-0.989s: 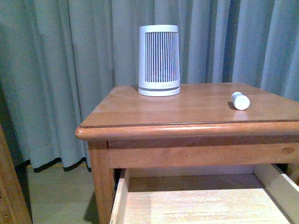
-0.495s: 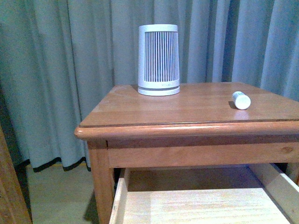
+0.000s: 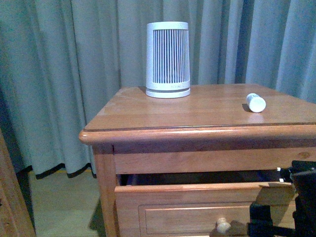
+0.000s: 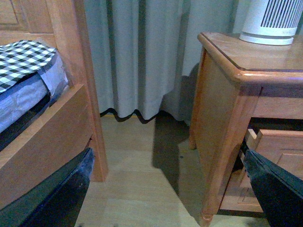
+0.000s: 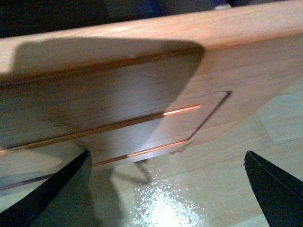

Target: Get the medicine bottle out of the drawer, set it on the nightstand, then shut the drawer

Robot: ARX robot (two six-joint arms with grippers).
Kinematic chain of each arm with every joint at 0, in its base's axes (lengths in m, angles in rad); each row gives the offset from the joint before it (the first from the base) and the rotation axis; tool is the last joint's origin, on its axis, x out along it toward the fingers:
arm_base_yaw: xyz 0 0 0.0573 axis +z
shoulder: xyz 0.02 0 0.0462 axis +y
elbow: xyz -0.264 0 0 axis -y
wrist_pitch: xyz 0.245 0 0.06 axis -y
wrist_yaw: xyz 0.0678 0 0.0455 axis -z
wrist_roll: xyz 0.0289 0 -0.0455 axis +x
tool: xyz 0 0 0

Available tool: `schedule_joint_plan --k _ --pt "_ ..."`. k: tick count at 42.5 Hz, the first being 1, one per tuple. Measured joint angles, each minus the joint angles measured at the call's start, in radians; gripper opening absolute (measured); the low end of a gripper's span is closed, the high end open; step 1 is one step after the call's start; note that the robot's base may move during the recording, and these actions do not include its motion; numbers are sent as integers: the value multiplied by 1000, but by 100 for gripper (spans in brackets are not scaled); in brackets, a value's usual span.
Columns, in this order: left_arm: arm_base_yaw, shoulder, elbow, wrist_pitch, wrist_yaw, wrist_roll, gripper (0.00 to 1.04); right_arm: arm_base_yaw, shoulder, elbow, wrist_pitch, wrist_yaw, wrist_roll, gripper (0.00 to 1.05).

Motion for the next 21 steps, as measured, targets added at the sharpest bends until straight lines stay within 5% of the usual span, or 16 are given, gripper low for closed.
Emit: schedule_joint_plan --k 21 --pt "0 0 0 0 0 0 98 -69 41 159 -80 -42 -120 98"
